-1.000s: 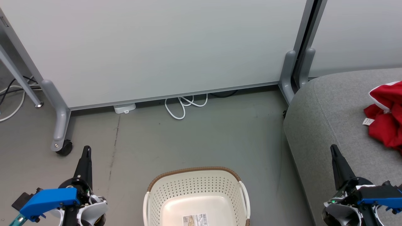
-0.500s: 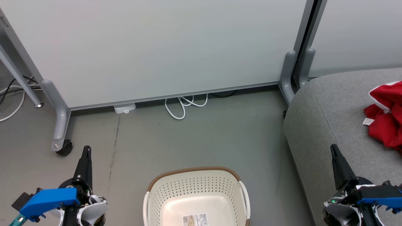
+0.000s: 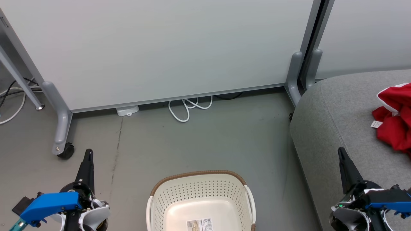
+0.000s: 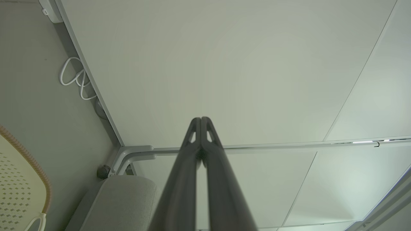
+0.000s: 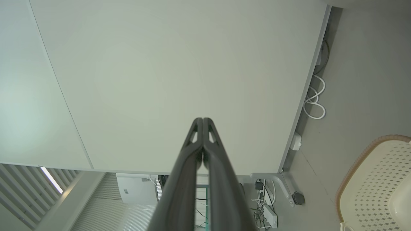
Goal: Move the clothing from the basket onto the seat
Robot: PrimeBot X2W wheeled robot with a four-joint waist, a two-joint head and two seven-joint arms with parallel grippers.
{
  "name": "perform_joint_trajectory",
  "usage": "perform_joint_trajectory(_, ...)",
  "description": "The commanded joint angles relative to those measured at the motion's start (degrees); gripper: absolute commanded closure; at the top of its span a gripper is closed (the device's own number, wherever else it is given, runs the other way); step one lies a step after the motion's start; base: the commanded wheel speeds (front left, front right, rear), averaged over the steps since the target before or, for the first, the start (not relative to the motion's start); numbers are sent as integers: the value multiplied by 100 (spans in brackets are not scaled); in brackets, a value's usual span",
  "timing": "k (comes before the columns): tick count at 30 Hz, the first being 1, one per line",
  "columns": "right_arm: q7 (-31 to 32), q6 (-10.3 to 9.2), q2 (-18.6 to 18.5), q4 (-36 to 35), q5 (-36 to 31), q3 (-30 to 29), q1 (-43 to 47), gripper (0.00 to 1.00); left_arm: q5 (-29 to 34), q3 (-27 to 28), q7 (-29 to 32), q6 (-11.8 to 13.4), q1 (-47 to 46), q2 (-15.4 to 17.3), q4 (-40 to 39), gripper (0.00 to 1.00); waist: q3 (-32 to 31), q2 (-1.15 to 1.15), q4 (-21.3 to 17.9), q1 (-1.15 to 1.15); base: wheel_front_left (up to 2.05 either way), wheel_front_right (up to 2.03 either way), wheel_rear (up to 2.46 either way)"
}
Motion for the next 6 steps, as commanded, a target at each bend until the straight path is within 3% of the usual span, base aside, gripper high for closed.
perform_joint_trajectory(1, 15, 4, -31, -7, 15, -7, -61, 100, -16, 13, 23, -9, -53, -10, -25, 100, 0, 0, 0, 0, 0, 0, 0)
perform_joint_trajectory(6, 15, 4, -31, -7, 16, -7, -62, 100, -16, 12, 22, -9, -52, -10, -25, 100, 0, 0, 0, 0, 0, 0, 0)
